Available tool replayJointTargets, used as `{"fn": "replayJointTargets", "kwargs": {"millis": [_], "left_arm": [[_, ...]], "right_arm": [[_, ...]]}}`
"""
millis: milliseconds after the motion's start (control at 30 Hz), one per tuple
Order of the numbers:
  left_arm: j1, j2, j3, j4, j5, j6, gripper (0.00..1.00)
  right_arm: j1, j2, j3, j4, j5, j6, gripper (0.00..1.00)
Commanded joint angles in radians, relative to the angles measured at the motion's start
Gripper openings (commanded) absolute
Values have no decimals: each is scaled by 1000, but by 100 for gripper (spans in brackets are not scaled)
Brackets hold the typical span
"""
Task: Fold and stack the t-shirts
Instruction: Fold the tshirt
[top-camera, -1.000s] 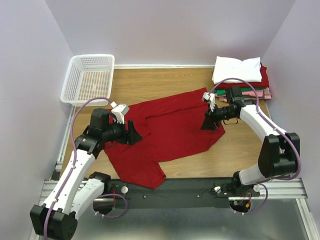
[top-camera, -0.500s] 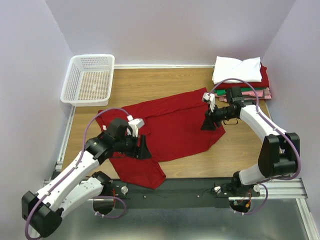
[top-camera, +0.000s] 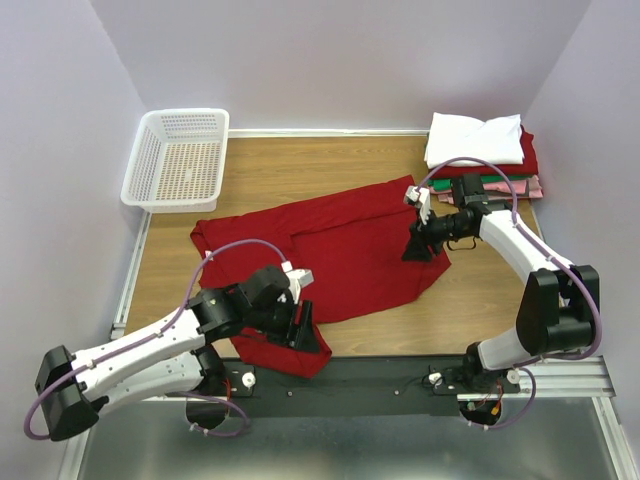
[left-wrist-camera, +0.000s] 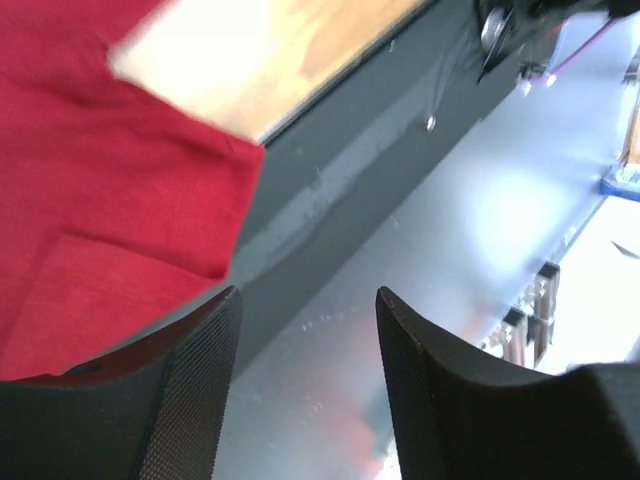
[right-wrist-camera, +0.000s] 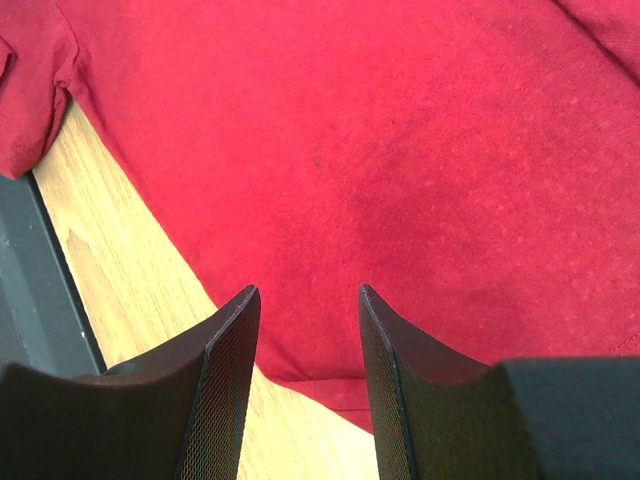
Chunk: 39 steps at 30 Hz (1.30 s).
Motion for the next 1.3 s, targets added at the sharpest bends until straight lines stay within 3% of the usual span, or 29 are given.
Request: {"fn": "replayJointTargets", "kwargs": {"millis": [0,100,300,500,733,1067,1267], "left_arm": [[-92,29,-44,26,-41,-166,62],[-155,66,-51,31,-84,-234,61],[-160,123,-50,2,-253,-349,62],[-160,8,-96,13,-345,-499,62],[-160,-49,-166,88,-290,-564,62],[-159,-8,-128,59,-339,-547,62],[-159,-37,-154,46,-339,-613,62]], "right_arm": [[2,0,-10,4,11,8,52],[2,-1,-10,3,12,9,52],[2,-9,-12,3,9,8,52],[0,-10,-13,3,9,8,52],[0,-15,-12,3,8,11,52],[2,-18,-13,3,11,9,52],[0,-21,-13,3,12,9,52]]}}
